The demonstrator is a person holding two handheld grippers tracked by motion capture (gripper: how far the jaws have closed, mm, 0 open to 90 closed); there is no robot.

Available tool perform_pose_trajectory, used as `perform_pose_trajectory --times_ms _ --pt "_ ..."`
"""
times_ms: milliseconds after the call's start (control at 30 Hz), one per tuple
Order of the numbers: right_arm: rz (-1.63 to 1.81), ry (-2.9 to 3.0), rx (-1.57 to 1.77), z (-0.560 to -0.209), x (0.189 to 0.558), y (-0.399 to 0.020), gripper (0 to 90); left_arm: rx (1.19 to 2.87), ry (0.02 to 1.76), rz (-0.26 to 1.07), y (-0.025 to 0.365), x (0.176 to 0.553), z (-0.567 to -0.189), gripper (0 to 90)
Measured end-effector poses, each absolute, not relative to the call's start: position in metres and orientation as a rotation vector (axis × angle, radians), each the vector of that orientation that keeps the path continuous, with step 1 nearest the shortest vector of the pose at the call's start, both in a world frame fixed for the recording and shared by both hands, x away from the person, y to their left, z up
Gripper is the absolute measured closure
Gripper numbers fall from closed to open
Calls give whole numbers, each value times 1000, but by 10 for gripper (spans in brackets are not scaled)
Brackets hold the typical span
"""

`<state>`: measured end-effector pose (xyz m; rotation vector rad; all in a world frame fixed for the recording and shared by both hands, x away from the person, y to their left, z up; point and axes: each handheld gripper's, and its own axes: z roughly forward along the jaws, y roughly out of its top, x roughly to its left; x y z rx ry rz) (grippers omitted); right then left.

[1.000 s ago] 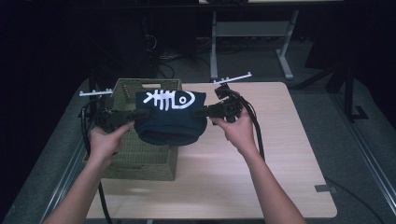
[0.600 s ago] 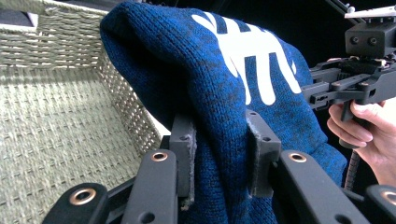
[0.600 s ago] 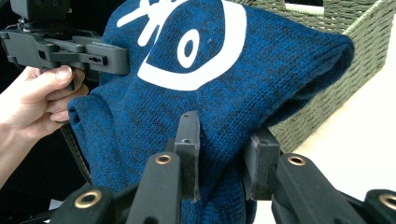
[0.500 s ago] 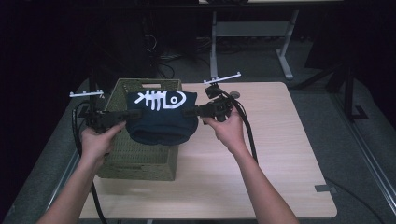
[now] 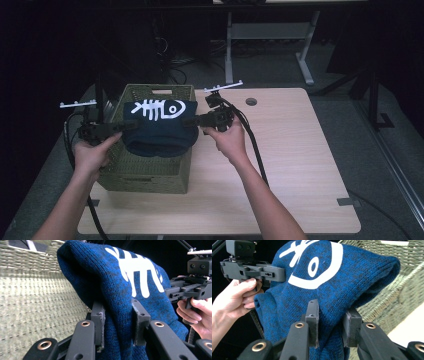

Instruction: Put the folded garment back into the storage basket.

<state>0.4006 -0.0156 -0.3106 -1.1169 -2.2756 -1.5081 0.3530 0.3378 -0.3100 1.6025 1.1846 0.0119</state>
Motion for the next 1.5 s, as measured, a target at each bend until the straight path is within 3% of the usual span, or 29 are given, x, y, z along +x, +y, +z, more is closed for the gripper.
perform_pose_trajectory --times_ms 1500 --pt "-1479 -2284 -1132 -339 409 57 701 1586 1349 73 392 356 -335 659"
